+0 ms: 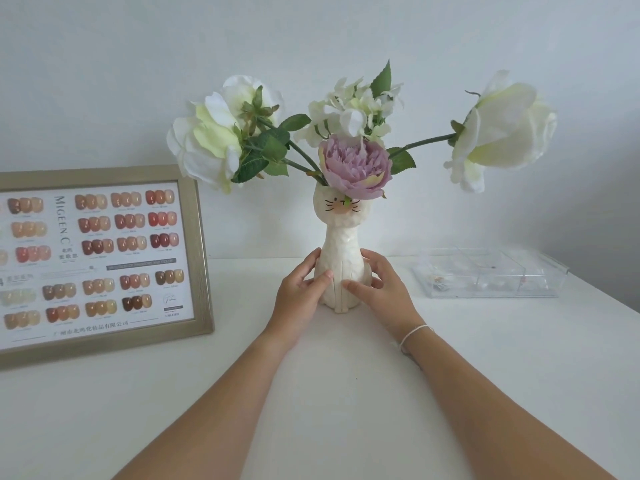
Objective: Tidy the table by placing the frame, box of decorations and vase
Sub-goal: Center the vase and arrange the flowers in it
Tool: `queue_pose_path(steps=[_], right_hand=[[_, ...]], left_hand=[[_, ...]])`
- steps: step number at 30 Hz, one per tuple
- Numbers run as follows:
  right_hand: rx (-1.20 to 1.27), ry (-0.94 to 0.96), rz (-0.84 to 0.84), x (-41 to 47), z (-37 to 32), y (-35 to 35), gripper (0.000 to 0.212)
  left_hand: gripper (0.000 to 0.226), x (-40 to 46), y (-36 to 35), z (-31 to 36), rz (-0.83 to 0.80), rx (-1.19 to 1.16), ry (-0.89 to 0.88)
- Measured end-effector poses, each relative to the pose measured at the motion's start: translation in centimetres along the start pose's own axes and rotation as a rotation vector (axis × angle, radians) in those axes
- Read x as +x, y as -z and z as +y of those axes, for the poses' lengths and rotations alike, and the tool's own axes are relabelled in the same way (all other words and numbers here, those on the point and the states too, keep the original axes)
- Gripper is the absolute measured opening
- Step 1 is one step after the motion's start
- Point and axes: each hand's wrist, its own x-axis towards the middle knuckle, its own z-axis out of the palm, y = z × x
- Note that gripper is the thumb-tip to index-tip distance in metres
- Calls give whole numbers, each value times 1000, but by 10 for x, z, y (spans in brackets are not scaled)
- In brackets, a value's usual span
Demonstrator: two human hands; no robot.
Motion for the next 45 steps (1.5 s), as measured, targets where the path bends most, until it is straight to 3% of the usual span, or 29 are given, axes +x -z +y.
queue_pose_path(steps=[24, 28, 35, 41, 45], right_hand=[[17, -19, 0, 0, -2, 0, 59], [17, -24, 0, -1, -2, 1, 59], [22, -38, 13, -5, -7, 0, 60], [48, -7, 81, -20, -14, 6, 61], [130, 56, 187, -26, -29, 17, 59]], left_hand=[[43, 2, 0, -4, 3, -26, -2], [48, 4, 5, 1, 103, -49, 4], [48, -1, 31, 34, 348, -319, -99], [61, -11, 49, 68, 475, -464, -206], [65, -18, 54, 83, 475, -512, -237]])
